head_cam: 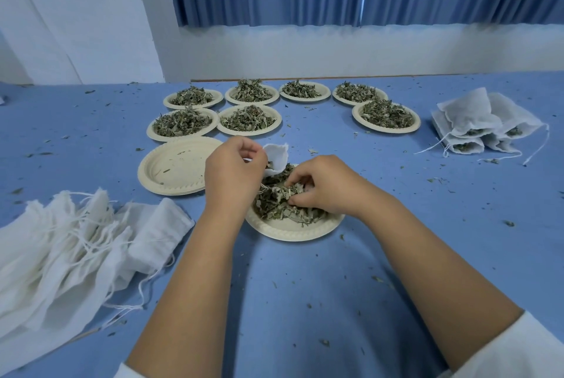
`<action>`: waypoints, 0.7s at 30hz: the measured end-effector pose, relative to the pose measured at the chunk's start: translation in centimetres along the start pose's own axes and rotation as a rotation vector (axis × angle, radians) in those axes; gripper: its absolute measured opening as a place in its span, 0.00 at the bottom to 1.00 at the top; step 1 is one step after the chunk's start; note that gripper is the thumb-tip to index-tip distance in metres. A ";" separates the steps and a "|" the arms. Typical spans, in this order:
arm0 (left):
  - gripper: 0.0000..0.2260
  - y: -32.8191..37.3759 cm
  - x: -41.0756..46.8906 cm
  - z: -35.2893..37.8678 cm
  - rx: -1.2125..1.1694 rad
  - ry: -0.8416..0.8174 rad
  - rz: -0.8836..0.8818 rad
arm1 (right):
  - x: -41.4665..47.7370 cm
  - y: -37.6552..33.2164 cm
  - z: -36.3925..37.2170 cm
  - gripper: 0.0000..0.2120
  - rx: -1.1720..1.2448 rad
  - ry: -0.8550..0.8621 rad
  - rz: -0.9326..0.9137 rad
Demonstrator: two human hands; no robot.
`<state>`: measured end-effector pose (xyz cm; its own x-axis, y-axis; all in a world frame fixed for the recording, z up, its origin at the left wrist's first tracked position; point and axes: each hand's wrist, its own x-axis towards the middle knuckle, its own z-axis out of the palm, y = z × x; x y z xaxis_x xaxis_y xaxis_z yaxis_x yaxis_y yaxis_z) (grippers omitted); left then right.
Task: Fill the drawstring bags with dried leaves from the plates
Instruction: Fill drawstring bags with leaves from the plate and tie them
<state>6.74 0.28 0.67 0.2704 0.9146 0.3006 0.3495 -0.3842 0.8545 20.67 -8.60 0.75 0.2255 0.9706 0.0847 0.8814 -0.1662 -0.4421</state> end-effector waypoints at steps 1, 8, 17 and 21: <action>0.03 0.0 0.1 0.0 0.006 0.001 0.001 | -0.1 -0.1 -0.2 0.12 0.043 0.029 0.001; 0.05 -0.1 0.2 -0.4 0.031 0.017 0.053 | -0.7 -0.1 -2.2 0.11 0.380 0.167 -0.003; 0.05 -0.1 0.0 -0.6 0.040 0.057 0.076 | -1.0 -0.2 -3.5 0.09 0.680 0.300 0.007; 0.05 0.1 0.0 -0.5 0.037 0.038 0.071 | -0.9 -0.6 -3.5 0.09 0.789 0.370 0.014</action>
<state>6.30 0.32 0.93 0.2615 0.8890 0.3760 0.3636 -0.4516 0.8148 21.40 -9.98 4.02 0.4751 0.8276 0.2988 0.3633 0.1248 -0.9233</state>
